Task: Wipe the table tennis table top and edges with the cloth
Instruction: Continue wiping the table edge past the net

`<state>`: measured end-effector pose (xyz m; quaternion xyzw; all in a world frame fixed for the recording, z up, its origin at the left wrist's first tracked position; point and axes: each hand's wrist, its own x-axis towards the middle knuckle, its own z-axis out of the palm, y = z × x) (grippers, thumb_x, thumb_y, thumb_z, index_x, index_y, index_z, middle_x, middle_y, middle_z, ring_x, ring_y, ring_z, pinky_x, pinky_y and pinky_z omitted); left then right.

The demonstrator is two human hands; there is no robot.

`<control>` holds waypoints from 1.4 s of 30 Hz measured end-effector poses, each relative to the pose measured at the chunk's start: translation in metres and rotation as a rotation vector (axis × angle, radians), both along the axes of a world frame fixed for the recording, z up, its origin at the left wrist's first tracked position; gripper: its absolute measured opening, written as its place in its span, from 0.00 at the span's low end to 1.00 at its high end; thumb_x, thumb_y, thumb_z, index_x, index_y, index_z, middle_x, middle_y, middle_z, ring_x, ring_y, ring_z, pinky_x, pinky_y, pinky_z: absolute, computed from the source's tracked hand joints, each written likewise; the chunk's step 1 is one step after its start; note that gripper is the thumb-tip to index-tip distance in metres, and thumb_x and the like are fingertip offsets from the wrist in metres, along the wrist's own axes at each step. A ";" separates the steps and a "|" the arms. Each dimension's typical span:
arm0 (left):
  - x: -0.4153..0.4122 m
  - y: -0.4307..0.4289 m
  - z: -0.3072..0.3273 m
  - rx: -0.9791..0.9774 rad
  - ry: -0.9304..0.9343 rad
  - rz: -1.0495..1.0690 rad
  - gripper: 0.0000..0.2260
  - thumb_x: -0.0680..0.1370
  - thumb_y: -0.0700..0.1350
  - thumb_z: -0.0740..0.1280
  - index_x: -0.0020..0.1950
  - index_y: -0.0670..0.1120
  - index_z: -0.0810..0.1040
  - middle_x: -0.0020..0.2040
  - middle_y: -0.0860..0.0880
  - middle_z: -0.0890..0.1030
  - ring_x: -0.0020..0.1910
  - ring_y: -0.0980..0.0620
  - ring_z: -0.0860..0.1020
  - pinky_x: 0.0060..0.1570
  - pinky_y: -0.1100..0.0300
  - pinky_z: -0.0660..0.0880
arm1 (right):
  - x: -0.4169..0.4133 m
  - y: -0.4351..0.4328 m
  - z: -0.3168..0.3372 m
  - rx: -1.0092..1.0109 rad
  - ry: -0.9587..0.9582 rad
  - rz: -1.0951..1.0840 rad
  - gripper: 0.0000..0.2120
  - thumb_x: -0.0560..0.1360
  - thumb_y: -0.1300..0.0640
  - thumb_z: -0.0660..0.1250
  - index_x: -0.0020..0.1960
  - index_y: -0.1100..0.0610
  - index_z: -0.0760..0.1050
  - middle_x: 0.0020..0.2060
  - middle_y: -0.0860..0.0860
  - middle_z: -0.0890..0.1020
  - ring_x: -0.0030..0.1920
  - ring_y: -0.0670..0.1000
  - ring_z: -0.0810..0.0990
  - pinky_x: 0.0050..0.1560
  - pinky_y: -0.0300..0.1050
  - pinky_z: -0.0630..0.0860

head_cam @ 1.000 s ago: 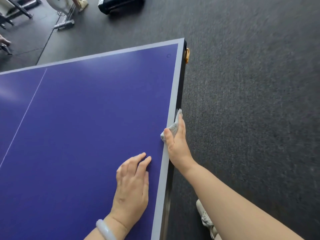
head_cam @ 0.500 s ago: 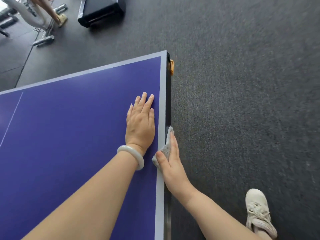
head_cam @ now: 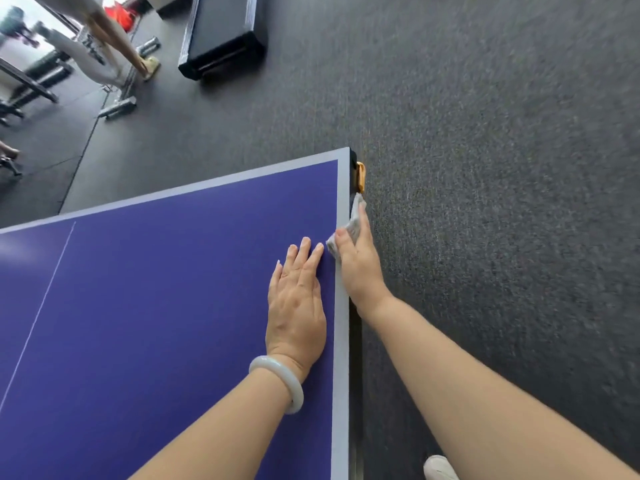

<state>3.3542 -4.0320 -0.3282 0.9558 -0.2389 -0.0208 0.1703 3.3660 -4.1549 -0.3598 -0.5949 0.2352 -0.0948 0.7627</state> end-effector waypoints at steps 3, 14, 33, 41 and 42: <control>0.001 -0.001 -0.002 -0.007 0.001 0.017 0.23 0.82 0.41 0.51 0.78 0.51 0.63 0.79 0.54 0.60 0.79 0.56 0.53 0.78 0.48 0.53 | -0.040 0.024 -0.003 -0.042 -0.014 0.010 0.31 0.85 0.58 0.57 0.81 0.49 0.44 0.81 0.44 0.48 0.80 0.44 0.45 0.80 0.54 0.48; 0.002 0.001 -0.004 0.040 -0.023 0.013 0.23 0.83 0.40 0.52 0.78 0.50 0.63 0.79 0.53 0.60 0.79 0.55 0.53 0.78 0.48 0.53 | 0.095 -0.053 0.010 -0.261 0.097 0.006 0.32 0.85 0.58 0.56 0.81 0.62 0.42 0.81 0.56 0.48 0.81 0.53 0.43 0.79 0.47 0.40; 0.001 0.001 -0.005 0.066 -0.030 0.014 0.24 0.82 0.40 0.53 0.79 0.51 0.62 0.80 0.54 0.58 0.79 0.56 0.51 0.78 0.48 0.53 | 0.060 -0.029 -0.006 0.066 0.187 -0.019 0.28 0.84 0.47 0.56 0.80 0.56 0.54 0.76 0.57 0.63 0.75 0.55 0.64 0.76 0.55 0.60; 0.002 0.001 -0.005 0.067 -0.037 0.023 0.23 0.82 0.38 0.53 0.78 0.49 0.63 0.79 0.52 0.60 0.79 0.54 0.53 0.78 0.47 0.53 | -0.135 0.070 -0.009 0.058 0.001 0.112 0.35 0.81 0.40 0.54 0.81 0.45 0.40 0.78 0.32 0.44 0.79 0.37 0.43 0.80 0.52 0.46; 0.002 0.001 -0.005 0.066 -0.034 0.024 0.23 0.82 0.38 0.53 0.78 0.50 0.63 0.79 0.52 0.60 0.79 0.54 0.53 0.78 0.48 0.53 | -0.128 0.066 -0.007 0.062 0.005 0.116 0.34 0.82 0.42 0.55 0.80 0.46 0.40 0.79 0.33 0.44 0.79 0.37 0.43 0.80 0.50 0.46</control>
